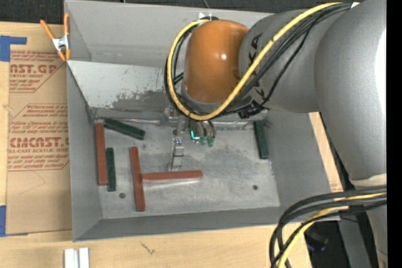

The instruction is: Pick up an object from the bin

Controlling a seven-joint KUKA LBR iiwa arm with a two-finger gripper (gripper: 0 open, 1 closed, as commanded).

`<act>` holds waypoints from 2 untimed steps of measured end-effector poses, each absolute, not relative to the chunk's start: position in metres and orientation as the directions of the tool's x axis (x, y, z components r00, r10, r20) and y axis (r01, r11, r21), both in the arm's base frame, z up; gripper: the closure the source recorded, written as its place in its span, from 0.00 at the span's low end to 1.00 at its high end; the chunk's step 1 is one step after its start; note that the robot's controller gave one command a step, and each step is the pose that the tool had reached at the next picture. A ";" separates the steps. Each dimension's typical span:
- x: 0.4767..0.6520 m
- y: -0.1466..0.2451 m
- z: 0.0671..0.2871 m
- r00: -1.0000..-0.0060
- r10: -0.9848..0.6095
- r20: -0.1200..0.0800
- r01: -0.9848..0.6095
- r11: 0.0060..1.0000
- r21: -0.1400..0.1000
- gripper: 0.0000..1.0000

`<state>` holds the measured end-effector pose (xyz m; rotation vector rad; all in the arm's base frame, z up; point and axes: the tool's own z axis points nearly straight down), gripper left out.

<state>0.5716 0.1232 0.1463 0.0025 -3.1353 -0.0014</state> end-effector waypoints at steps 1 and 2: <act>0.574 0.123 0.151 -1.000 -0.001 -0.001 -0.001 1.000 0.002 0.00; 0.528 0.092 0.099 -0.999 0.053 -0.006 0.053 0.999 0.003 0.00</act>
Offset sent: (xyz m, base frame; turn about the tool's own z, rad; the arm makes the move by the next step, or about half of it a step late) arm -0.0665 -0.0495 -0.0736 0.0859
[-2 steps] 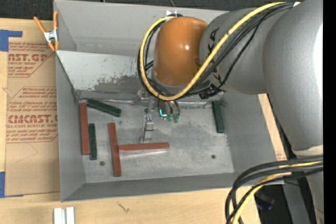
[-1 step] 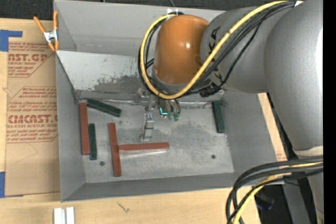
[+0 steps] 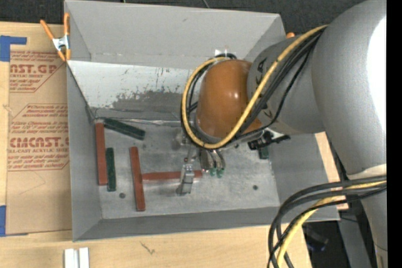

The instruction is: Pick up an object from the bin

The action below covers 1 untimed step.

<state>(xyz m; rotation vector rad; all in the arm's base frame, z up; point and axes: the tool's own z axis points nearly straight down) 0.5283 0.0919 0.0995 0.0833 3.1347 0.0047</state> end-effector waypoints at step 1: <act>0.530 0.109 0.070 -0.999 0.033 -0.001 0.033 0.999 0.002 1.00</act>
Offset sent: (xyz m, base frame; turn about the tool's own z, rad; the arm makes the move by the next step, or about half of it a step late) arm 0.0000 0.0000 0.0000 0.0000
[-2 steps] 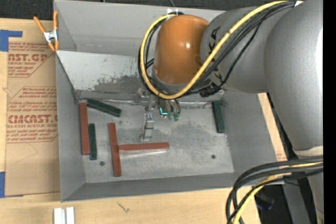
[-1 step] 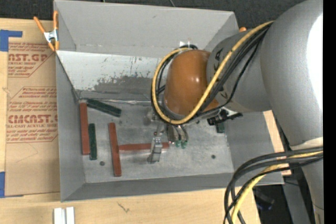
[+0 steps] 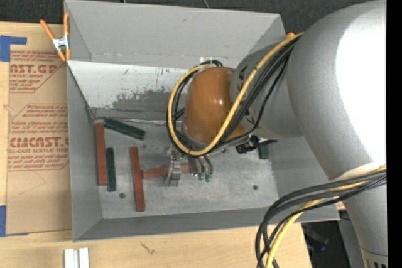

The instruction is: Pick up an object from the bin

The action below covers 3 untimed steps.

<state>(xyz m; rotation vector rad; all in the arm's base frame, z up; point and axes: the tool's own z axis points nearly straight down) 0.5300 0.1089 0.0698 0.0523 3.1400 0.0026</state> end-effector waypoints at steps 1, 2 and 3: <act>0.530 0.109 0.070 -0.999 0.034 -0.001 0.034 0.999 0.002 1.00; 0.537 0.114 0.111 -1.000 0.029 0.008 0.029 1.000 -0.001 1.00; 0.522 0.120 0.137 -0.999 0.037 0.000 0.037 0.999 0.002 0.00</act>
Offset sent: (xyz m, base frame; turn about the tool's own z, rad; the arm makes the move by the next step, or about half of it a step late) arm 0.0176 0.0103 0.0864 -0.0086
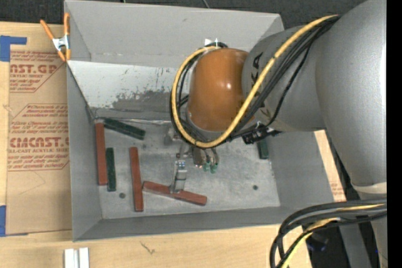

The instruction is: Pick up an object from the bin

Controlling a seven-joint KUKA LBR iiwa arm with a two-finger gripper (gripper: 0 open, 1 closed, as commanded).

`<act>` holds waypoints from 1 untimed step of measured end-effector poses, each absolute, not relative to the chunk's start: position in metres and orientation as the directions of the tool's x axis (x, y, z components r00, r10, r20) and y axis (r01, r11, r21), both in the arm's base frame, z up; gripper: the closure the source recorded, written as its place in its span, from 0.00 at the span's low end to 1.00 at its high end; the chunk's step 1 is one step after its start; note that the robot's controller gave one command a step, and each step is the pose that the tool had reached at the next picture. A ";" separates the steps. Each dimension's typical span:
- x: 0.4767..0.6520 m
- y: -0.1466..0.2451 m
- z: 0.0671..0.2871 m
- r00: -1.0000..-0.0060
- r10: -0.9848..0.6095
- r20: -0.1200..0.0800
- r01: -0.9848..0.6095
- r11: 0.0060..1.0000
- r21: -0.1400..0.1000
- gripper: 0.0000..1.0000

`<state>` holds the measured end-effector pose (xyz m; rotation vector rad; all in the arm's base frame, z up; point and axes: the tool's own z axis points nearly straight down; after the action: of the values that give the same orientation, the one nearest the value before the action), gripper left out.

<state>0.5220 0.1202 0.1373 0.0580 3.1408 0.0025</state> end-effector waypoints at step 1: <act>0.522 0.120 0.137 -0.999 0.037 0.000 0.037 0.999 0.002 0.00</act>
Offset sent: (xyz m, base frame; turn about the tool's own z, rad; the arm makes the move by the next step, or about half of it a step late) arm -0.0420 -0.0218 -0.0673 0.0088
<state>0.5221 0.1201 0.1373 0.0583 3.1407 0.0025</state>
